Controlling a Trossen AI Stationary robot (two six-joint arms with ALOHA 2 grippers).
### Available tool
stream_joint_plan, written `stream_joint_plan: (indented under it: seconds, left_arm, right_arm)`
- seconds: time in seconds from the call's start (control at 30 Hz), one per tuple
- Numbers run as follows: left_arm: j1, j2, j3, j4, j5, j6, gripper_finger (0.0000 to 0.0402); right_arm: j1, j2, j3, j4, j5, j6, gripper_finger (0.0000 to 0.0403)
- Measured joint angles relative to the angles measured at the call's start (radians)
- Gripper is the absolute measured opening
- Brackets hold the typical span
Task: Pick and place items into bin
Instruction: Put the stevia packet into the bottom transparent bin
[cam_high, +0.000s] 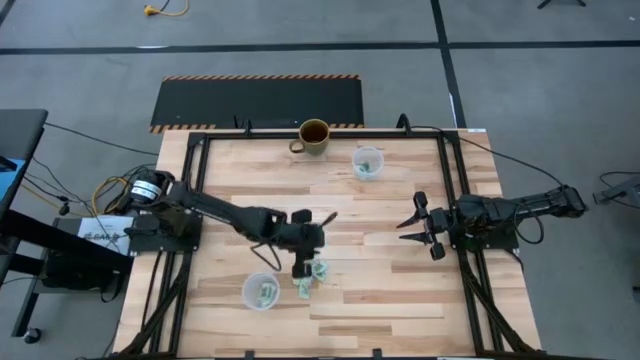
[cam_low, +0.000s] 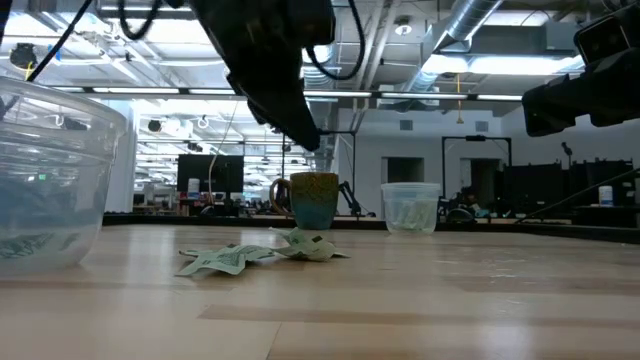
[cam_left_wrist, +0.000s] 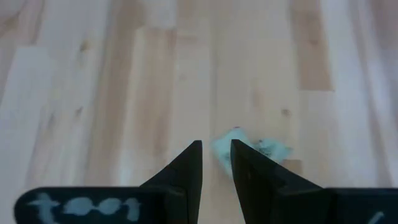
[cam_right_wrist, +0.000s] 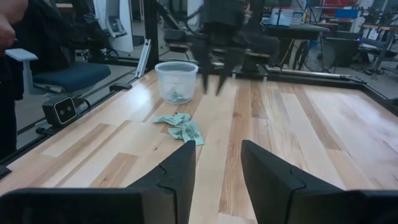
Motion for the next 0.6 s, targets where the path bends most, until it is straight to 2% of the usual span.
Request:
stream_joint_plan:
  seconds: [0.33, 0.6]
  left_arm:
    - [0.042, 0.021, 0.038, -0.032, 0.006, -0.121, 0.0073]
    - [0.033, 0.253, 0.281, -0.325, 0.003, -0.108, 0.0073]
  right_arm:
    - [0.0, 0.0, 0.0, 0.0, 0.0, 0.0, 0.0123]
    - [0.0, 0.0, 0.0, 0.0, 0.0, 0.0, 0.0123]
